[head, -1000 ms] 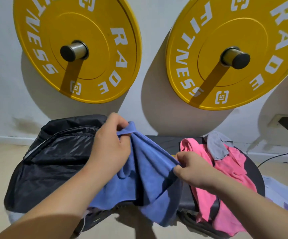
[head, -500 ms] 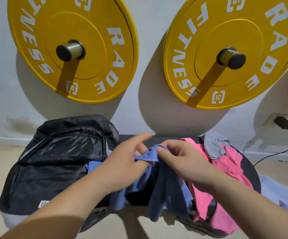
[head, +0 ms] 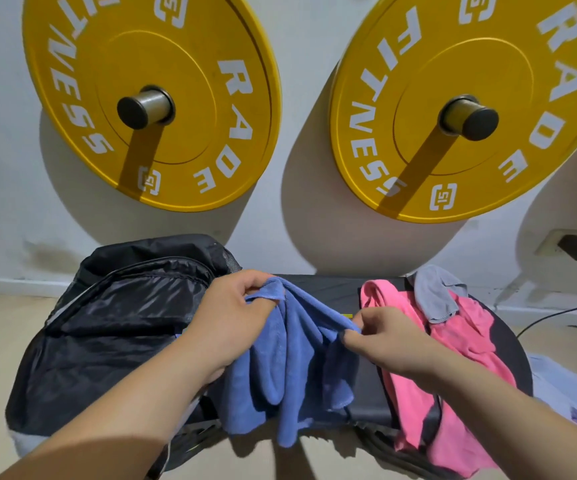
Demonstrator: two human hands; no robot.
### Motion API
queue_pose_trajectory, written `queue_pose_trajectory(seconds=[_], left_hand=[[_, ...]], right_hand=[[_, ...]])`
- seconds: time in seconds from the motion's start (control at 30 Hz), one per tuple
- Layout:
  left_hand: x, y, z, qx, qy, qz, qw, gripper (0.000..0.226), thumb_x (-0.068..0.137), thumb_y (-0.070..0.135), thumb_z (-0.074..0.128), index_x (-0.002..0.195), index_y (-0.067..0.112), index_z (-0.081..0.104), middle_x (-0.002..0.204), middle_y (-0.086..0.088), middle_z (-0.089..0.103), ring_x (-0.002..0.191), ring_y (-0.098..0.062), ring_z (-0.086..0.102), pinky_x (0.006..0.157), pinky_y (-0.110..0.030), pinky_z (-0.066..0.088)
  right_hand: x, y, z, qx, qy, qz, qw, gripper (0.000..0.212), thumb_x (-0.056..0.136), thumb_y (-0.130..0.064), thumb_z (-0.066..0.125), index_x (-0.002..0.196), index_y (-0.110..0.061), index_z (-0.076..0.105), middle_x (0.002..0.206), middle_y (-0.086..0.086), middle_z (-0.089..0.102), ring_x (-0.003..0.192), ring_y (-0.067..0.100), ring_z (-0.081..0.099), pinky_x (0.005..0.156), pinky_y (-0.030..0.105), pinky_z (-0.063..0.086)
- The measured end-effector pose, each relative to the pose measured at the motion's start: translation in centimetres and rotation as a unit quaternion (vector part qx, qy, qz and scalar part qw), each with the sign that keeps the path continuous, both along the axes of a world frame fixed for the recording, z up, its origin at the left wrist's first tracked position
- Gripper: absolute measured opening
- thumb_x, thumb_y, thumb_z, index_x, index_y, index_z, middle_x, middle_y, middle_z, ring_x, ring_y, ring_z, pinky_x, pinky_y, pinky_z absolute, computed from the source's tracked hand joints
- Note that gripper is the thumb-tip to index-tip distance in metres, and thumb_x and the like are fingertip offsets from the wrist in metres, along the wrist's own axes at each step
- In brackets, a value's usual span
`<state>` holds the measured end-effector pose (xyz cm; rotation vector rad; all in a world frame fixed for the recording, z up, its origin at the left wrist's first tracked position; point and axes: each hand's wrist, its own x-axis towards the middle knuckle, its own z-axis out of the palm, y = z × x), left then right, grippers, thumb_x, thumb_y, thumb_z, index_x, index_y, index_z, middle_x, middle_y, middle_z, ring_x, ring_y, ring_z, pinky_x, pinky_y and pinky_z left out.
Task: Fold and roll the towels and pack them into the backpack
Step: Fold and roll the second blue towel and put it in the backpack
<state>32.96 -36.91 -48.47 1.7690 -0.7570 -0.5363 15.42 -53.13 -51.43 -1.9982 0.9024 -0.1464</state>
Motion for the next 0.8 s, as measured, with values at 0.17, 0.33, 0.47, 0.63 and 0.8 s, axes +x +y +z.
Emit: queue_pose_trajectory(seconds=[0.17, 0.33, 0.47, 0.63, 0.8], left_hand=[[1.7, 0.4, -1.0, 0.031, 0.047, 0.087, 0.995, 0.008, 0.09, 0.02, 0.075, 0.089, 0.013, 0.072, 0.088, -0.008, 0.075, 0.08, -0.022, 0.07, 0.077, -0.039, 0.057], [-0.1, -0.3, -0.8, 0.046, 0.044, 0.013, 0.998, 0.053, 0.094, 0.045, 0.061, 0.081, -0.006, 0.052, 0.07, -0.005, 0.043, 0.067, -0.017, 0.04, 0.066, -0.034, 0.033], [-1.6, -0.4, -1.1, 0.048, 0.065, -0.039, 0.996, 0.063, 0.084, 0.06, 0.054, 0.095, -0.002, 0.058, 0.078, -0.002, 0.051, 0.073, -0.017, 0.045, 0.071, -0.036, 0.037], [-3.6, -0.5, -0.1, -0.015, 0.052, -0.04, 0.998, 0.023, 0.101, 0.028, 0.06, 0.092, 0.016, 0.077, 0.09, -0.01, 0.078, 0.086, -0.025, 0.074, 0.083, -0.047, 0.058], [-3.2, -0.4, 0.6, -0.028, 0.073, -0.033, 0.996, 0.023, 0.103, 0.026, 0.057, 0.097, 0.024, 0.079, 0.096, -0.008, 0.079, 0.099, -0.032, 0.072, 0.094, -0.052, 0.057]], right_hand=[[0.1, 0.1, 1.0, 0.035, -0.097, -0.065, 0.993, 0.028, 0.087, -0.024, 0.073, 0.072, -0.016, 0.05, 0.06, -0.007, 0.043, 0.056, 0.01, 0.041, 0.053, 0.024, 0.034], [1.6, 2.1, 2.3, 0.076, -0.157, -0.061, 0.983, 0.026, 0.084, -0.027, 0.081, 0.087, -0.01, 0.062, 0.07, -0.002, 0.065, 0.063, 0.013, 0.059, 0.059, 0.03, 0.045], [1.8, 3.1, 3.8, 0.126, -0.184, -0.103, 0.969, 0.042, 0.076, -0.021, 0.089, 0.104, -0.018, 0.057, 0.08, 0.011, 0.07, 0.067, 0.021, 0.066, 0.054, 0.029, 0.047], [1.6, 2.9, 4.9, 0.28, -0.231, -0.031, 0.931, 0.014, 0.091, 0.004, 0.062, 0.101, 0.001, 0.071, 0.085, 0.015, 0.071, 0.07, 0.022, 0.067, 0.056, 0.029, 0.052], [1.0, 2.5, 4.7, 0.26, -0.24, 0.052, 0.934, 0.046, 0.081, 0.021, 0.057, 0.118, -0.003, 0.068, 0.109, 0.016, 0.077, 0.104, 0.034, 0.073, 0.085, 0.042, 0.061]])
